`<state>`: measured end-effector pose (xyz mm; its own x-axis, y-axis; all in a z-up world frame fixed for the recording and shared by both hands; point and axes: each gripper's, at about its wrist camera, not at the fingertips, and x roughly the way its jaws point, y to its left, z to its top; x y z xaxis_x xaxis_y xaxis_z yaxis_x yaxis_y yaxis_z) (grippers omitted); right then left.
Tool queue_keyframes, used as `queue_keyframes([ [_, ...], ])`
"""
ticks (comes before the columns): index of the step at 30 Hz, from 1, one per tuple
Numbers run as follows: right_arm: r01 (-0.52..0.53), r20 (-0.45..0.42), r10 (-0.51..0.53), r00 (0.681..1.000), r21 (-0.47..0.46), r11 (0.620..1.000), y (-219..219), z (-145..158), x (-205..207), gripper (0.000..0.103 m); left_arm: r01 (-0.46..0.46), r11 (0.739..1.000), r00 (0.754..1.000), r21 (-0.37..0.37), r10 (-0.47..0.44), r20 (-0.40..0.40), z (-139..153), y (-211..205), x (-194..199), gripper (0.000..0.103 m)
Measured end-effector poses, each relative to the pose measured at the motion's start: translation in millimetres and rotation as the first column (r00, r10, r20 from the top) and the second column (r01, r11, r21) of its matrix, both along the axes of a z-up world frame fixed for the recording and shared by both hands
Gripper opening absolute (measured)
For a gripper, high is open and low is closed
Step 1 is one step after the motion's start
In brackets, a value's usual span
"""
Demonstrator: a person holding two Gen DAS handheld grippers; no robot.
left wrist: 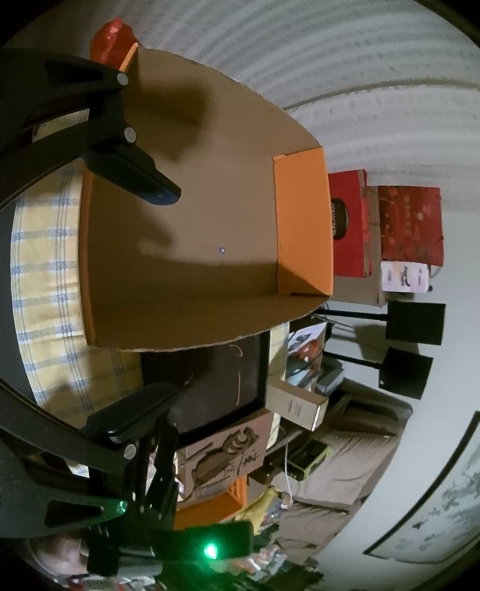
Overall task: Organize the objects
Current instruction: 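Move the right gripper to the black tray and grasp its rim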
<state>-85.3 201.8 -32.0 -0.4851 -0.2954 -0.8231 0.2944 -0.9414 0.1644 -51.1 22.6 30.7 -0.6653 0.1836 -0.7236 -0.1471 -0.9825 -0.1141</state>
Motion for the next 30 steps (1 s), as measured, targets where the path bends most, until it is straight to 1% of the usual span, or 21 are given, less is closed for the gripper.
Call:
queue_keyframes([
  [7,0.009,0.03,-0.01,0.999,0.03,1.0,-7.5,-15.3,-20.5,0.039,0.01,1.0,1.0,0.005,-0.01,0.016,-3.3,0.1,0.2,0.096],
  [12,0.013,0.075,-0.012,0.997,-0.006,1.0,-3.3,-20.3,-27.9,0.04,0.025,1.0,0.999,0.007,-0.025,0.022,-4.7,1.3,3.4,0.096],
  [17,-0.035,0.151,0.037,0.988,-0.014,0.999,-0.7,-18.4,-29.0,0.04,0.032,0.999,0.999,0.024,-0.033,0.025,-2.0,0.2,6.4,0.096],
  [22,-0.07,0.218,0.078,0.973,-0.044,0.997,3.0,-17.5,-18.3,0.04,0.049,0.998,0.998,0.04,-0.05,0.023,1.7,-2.8,16.3,0.096],
  [26,-0.085,0.235,0.096,0.967,-0.058,0.995,2.0,-16.7,-4.2,0.04,0.075,0.996,0.996,0.05,-0.077,0.038,-1.7,-2.1,28.4,0.096],
  [30,-0.083,0.24,0.097,0.966,-0.067,0.994,3.0,-15.9,11.1,0.04,0.109,0.993,0.992,0.036,-0.111,0.057,-9.0,1.6,44.4,0.096],
])
